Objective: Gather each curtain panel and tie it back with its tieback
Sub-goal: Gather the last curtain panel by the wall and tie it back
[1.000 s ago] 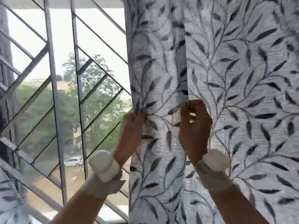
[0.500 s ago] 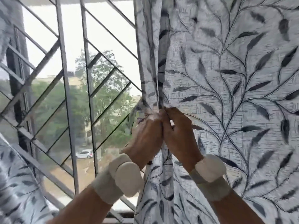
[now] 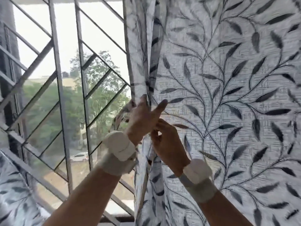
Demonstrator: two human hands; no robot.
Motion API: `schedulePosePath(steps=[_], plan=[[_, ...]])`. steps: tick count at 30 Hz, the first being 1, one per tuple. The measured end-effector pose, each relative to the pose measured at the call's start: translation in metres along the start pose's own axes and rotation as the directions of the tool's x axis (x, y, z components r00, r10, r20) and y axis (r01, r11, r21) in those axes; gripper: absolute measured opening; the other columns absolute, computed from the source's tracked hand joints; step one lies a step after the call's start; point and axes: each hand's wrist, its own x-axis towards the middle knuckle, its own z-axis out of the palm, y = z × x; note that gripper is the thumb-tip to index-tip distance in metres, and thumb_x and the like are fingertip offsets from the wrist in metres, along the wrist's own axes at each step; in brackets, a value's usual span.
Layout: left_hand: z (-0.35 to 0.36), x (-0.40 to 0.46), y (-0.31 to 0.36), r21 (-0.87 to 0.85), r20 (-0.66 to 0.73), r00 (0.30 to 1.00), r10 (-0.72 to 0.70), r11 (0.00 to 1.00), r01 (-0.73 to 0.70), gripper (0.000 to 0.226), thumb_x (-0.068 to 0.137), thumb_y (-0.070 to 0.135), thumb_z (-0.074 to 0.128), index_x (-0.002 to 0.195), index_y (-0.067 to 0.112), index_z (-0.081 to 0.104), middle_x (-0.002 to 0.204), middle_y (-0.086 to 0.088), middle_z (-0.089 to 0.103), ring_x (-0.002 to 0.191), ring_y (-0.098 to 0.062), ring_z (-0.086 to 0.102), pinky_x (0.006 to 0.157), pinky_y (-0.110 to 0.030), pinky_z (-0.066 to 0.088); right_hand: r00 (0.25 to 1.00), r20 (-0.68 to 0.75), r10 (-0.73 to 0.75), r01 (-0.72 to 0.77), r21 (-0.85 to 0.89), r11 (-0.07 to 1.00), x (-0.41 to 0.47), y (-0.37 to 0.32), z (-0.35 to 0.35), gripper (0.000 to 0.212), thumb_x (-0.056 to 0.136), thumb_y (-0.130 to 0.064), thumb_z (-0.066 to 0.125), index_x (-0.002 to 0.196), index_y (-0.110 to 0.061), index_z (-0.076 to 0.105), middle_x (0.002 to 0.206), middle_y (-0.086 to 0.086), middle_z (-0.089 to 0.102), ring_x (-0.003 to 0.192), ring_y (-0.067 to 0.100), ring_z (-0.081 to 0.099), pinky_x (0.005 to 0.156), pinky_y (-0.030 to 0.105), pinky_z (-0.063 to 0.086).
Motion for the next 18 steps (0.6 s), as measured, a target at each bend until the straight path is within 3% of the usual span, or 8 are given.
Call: schedulePosePath(steps=[4, 6, 8, 10, 12, 14, 16, 18], plan=[[0.012, 0.011, -0.011, -0.198, -0.154, 0.988, -0.022, 0.980, -0.009, 0.041, 0.092, 0.037, 0.050, 0.061, 0.010, 0.052, 0.053, -0.003, 0.049, 0.052, -0.024, 0.045, 0.047, -0.026, 0.034, 0.998, 0.052, 0.044, -0.052, 0.153, 0.987, -0.004, 0.002, -0.004, 0.020, 0.090, -0.004, 0.055, 0.098, -0.010, 0.071, 0.096, -0.001, 0.067, 0.082, 0.010, 0.063, 0.069, 0.035, 0.057], [0.011, 0.012, -0.022, -0.448, -0.073, 0.997, -0.017, 0.894, -0.018, 0.033, 0.090, 0.030, 0.052, 0.064, 0.011, 0.058, 0.056, -0.002, 0.058, 0.053, -0.019, 0.054, 0.052, -0.027, 0.040, 0.980, -0.180, 0.082, -0.051, 0.172, 0.984, -0.007, 0.006, -0.021, 0.021, 0.089, -0.011, 0.062, 0.108, -0.009, 0.070, 0.116, -0.002, 0.063, 0.101, 0.005, 0.061, 0.078, 0.027, 0.054], [0.005, 0.009, -0.024, -0.685, 0.067, 0.994, 0.082, 0.729, -0.014, 0.023, 0.095, 0.012, 0.051, 0.075, 0.011, 0.063, 0.066, 0.000, 0.063, 0.057, -0.015, 0.058, 0.051, -0.025, 0.046, 0.847, -0.514, 0.134, -0.082, 0.122, 0.989, -0.005, 0.015, -0.044, 0.039, 0.085, -0.017, 0.067, 0.122, -0.004, 0.060, 0.137, 0.008, 0.046, 0.124, 0.006, 0.048, 0.091, 0.028, 0.051], [0.000, 0.010, -0.025, -0.795, 0.174, 0.971, 0.161, 0.605, 0.042, 0.019, 0.092, 0.010, 0.053, 0.079, 0.009, 0.066, 0.077, -0.007, 0.061, 0.060, -0.015, 0.059, 0.049, -0.024, 0.050, 0.733, -0.628, 0.262, -0.216, 0.151, 0.965, 0.004, 0.021, -0.065, 0.068, 0.080, -0.039, 0.071, 0.137, -0.013, 0.046, 0.151, 0.012, 0.025, 0.140, 0.013, 0.026, 0.108, 0.031, 0.037], [-0.001, 0.011, -0.025, -0.813, 0.239, 0.947, 0.216, 0.577, 0.073, 0.017, 0.083, 0.017, 0.060, 0.074, 0.012, 0.073, 0.083, -0.009, 0.062, 0.065, -0.018, 0.059, 0.051, -0.021, 0.052, 0.731, -0.473, 0.493, -0.376, 0.324, 0.868, 0.018, 0.025, -0.075, 0.095, 0.073, -0.054, 0.073, 0.148, -0.020, 0.027, 0.157, 0.005, 0.016, 0.139, 0.001, 0.020, 0.111, 0.019, 0.027], [0.000, 0.009, -0.019, -0.795, 0.267, 0.926, 0.266, 0.604, 0.056, 0.014, 0.085, 0.022, 0.063, 0.082, 0.017, 0.075, 0.094, -0.013, 0.060, 0.080, -0.025, 0.054, 0.056, -0.022, 0.052, 0.789, -0.206, 0.579, -0.402, 0.539, 0.740, 0.034, 0.025, -0.070, 0.094, 0.075, -0.050, 0.071, 0.150, -0.021, 0.023, 0.151, -0.001, 0.031, 0.125, -0.013, 0.037, 0.096, 0.008, 0.038], [0.004, 0.007, -0.016, -0.817, 0.268, 0.920, 0.286, 0.573, 0.060, 0.020, 0.093, 0.013, 0.052, 0.090, 0.016, 0.072, 0.092, -0.003, 0.068, 0.081, -0.019, 0.060, 0.056, -0.020, 0.053, 0.853, -0.055, 0.520, -0.363, 0.652, 0.665, 0.045, 0.035, -0.059, 0.069, 0.084, -0.037, 0.070, 0.141, -0.010, 0.043, 0.123, -0.005, 0.063, 0.111, -0.003, 0.058, 0.084, 0.010, 0.045], [0.005, 0.003, -0.012, -0.821, 0.266, 0.924, 0.275, 0.567, 0.067, 0.025, 0.094, 0.005, 0.047, 0.087, 0.014, 0.070, 0.078, 0.007, 0.072, 0.067, -0.006, 0.067, 0.051, -0.016, 0.052, 0.868, -0.145, 0.475, -0.276, 0.655, 0.703, 0.049, 0.042, -0.048, 0.026, 0.088, -0.015, 0.066, 0.111, -0.003, 0.067, 0.083, -0.013, 0.074, 0.084, 0.001, 0.067, 0.077, 0.018, 0.052]])
